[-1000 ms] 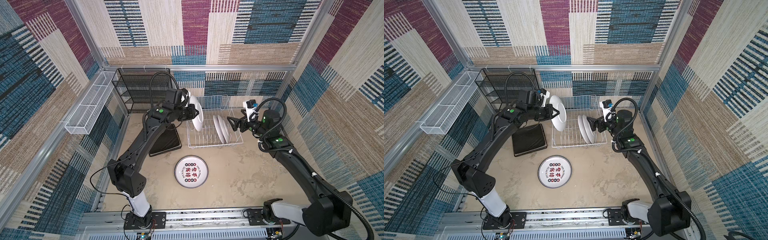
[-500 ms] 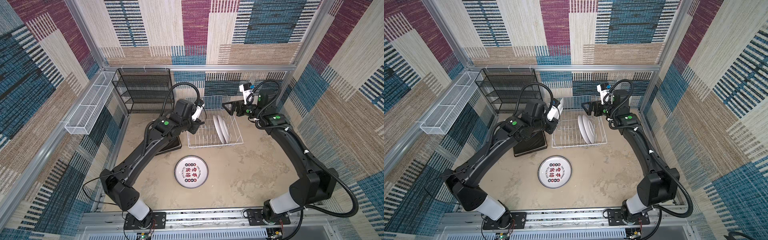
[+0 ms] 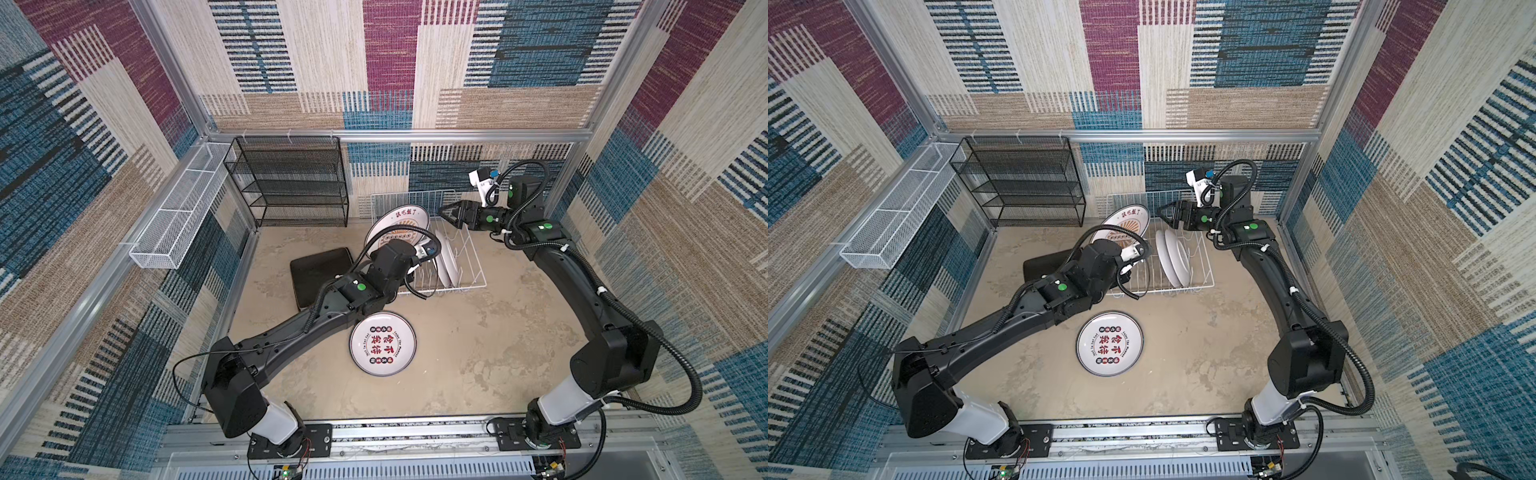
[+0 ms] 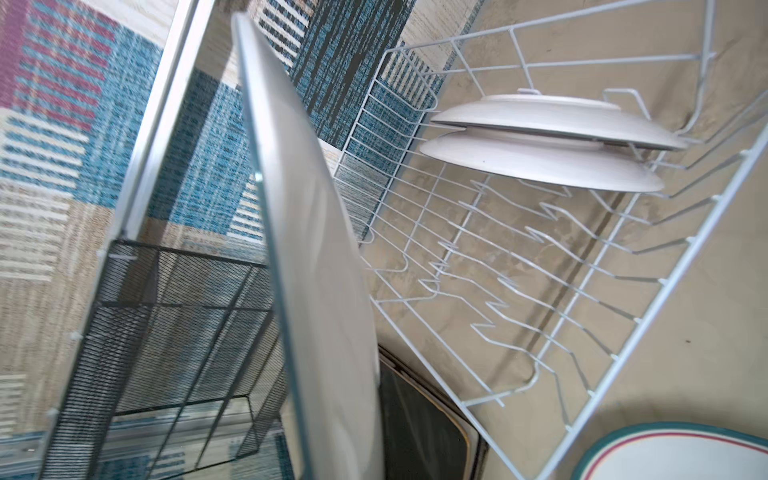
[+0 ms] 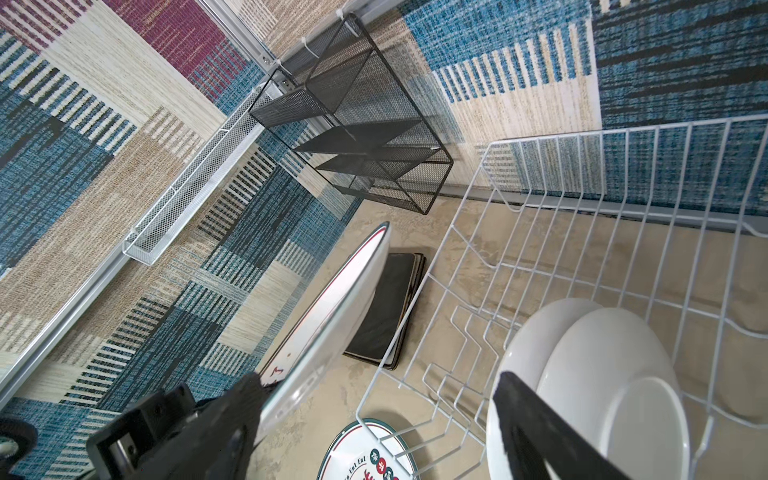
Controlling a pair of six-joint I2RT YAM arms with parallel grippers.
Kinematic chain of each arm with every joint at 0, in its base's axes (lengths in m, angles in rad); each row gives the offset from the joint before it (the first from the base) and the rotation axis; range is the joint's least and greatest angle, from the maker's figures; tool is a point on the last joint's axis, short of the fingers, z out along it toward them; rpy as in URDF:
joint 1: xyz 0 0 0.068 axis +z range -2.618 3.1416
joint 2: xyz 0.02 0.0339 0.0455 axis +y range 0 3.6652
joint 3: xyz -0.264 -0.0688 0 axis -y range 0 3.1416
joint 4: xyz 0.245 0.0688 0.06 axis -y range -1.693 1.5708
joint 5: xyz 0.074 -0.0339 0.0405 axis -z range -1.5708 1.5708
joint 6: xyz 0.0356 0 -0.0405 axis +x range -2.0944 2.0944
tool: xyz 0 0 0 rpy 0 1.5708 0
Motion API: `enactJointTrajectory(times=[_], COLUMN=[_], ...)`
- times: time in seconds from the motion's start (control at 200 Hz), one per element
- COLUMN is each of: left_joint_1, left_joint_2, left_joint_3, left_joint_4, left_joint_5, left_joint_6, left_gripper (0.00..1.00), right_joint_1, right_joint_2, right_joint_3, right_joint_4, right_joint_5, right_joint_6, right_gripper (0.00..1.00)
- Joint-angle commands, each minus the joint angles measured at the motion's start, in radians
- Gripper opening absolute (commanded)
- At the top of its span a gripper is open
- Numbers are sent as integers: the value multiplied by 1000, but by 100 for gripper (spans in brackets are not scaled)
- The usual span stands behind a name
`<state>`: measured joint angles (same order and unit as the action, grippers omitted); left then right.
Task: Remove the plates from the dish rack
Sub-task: 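Raise the plate with the left gripper while the right gripper grasps its rim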
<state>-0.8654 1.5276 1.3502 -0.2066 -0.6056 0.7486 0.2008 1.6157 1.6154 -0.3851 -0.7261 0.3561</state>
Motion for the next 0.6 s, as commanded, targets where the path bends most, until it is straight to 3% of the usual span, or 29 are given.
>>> enactJointTrajectory(times=[0.0,0.135,0.341,0.596], left_joint_1=[-22,-50,-70,-84], left_joint_2=[19,52,86,92], left_joint_3=[-40,-88,-121,-144], left_joint_4=[254,398,522,551], left_joint_5=[-126,-167,-197,-188], left_joint_6=[225,369,467,478], left_gripper=[0,0,0,0], right_joint_1=[0,3,18,44], right_joint_2=[15,47,85,129], right_joint_3=[8,14,35,41], right_joint_4=[3,-18,-79,-91], right_joint_5=[-22,-43,-2,-11], right_joint_6=[43,63,49,63], right_gripper=[85,76,67,48])
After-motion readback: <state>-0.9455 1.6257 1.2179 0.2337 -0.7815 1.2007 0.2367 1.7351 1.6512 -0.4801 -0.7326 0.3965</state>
